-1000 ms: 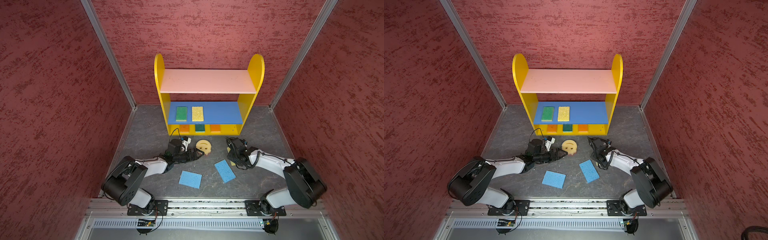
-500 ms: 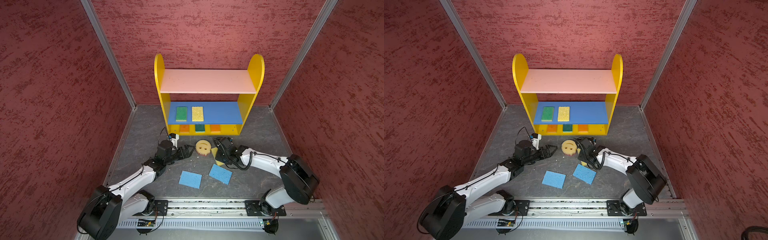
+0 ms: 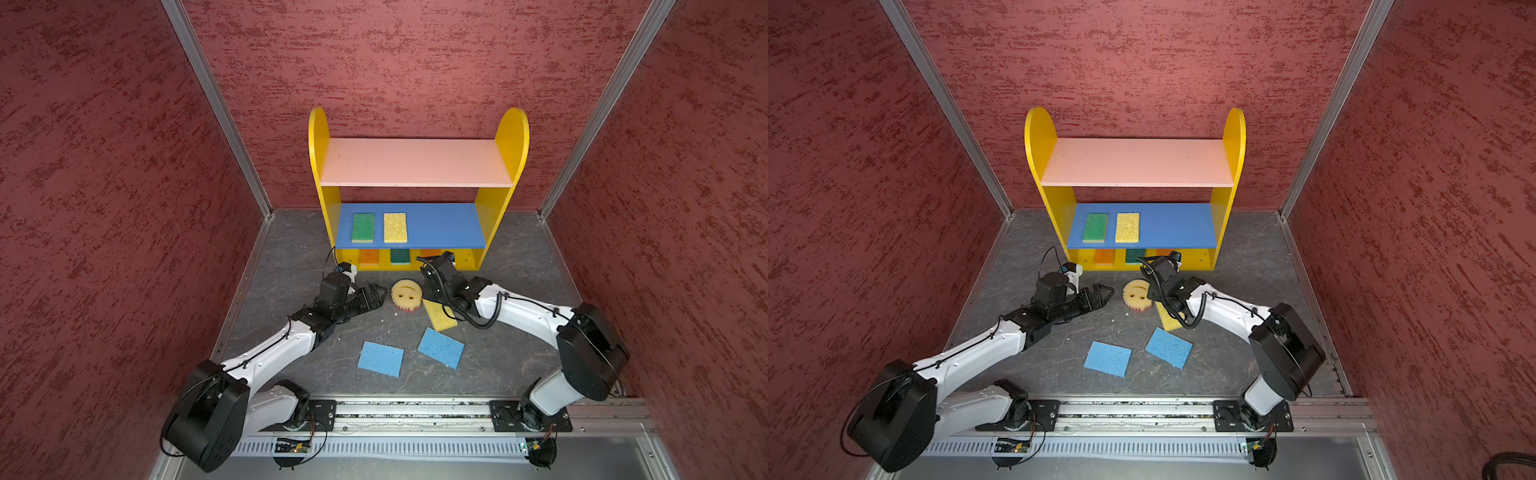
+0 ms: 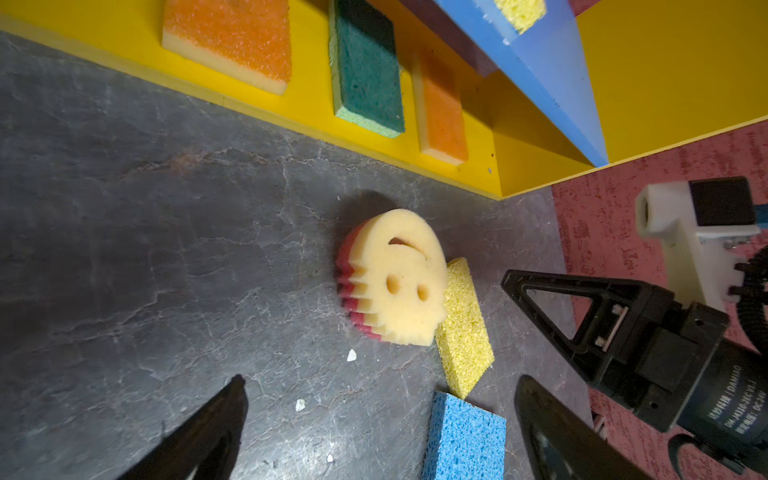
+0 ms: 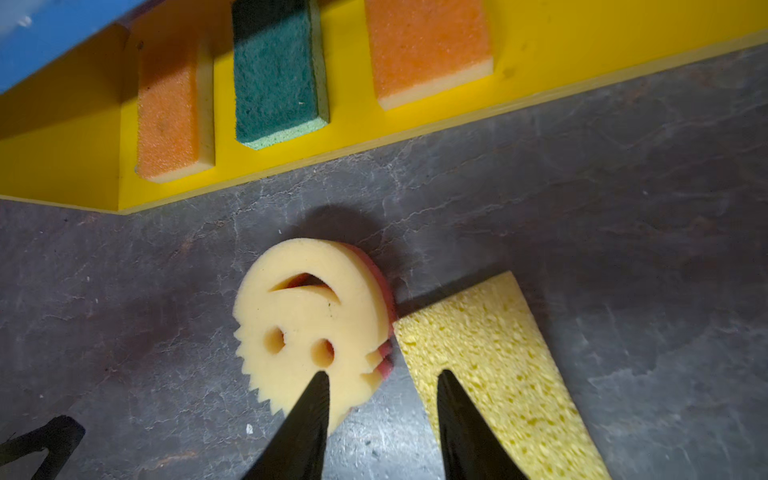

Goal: Place and organize the cleaning sponges onto the shelf

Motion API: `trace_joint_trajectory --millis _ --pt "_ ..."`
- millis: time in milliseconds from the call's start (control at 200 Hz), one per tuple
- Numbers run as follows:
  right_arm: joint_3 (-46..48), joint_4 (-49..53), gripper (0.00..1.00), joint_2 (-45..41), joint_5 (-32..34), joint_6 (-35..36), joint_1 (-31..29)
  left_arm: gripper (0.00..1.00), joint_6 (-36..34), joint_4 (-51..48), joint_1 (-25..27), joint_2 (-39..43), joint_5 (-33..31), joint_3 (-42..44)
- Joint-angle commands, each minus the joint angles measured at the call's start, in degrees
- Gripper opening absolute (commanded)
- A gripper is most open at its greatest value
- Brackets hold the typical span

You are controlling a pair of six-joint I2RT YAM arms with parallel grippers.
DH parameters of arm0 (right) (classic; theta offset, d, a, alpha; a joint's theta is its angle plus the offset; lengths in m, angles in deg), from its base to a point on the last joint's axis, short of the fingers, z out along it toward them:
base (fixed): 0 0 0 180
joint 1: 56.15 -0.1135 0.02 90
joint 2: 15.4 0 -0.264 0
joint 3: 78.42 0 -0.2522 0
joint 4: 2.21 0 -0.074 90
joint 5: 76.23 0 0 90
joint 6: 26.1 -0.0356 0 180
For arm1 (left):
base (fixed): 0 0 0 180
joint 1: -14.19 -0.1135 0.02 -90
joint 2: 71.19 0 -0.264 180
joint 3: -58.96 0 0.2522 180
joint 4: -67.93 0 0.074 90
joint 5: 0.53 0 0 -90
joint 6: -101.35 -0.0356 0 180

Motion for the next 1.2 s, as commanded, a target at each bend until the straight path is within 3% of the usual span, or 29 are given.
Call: trace_joint_trajectory --millis 0,95,401,486,596,812,1022,1197 --pt "-2.3 -4.9 0.44 2.6 -2.6 4.1 0.8 0.98 0.3 0.1 0.6 -3.1 -0.2 -3.0" --pt "-3.1 -6.7 0.43 5.2 -4.9 5.6 1.9 0.93 0.5 1.6 2.4 -5.9 -1.3 -4.4" --pt "-2.1 -11.3 0.42 9.7 -10.7 7.9 4.1 0.89 4.3 4.2 5.7 -16.6 -3.7 -8.4" --pt "-0.2 -13.6 0.42 10.2 -12.8 7.3 4.6 0.89 5.1 4.3 5.9 -18.8 -4.0 -9.2" --pt "1.8 -16.5 0.42 10.9 -15.7 6.3 5.1 0.82 5.3 4.5 6.3 -21.4 -3.9 -10.6" --pt "4.4 -20.9 0.41 12.0 -20.8 4.7 5.6 0.82 5.8 5.2 7.9 -24.8 -3.9 -13.1" --pt "6.9 -24.1 0.16 12.0 -22.4 2.5 5.6 0.81 6.8 6.3 9.1 -26.1 -2.7 -13.7" --pt "7.4 -23.9 0.06 10.4 -22.4 2.2 5.6 0.82 6.6 5.0 9.7 -21.6 -4.1 -13.0"
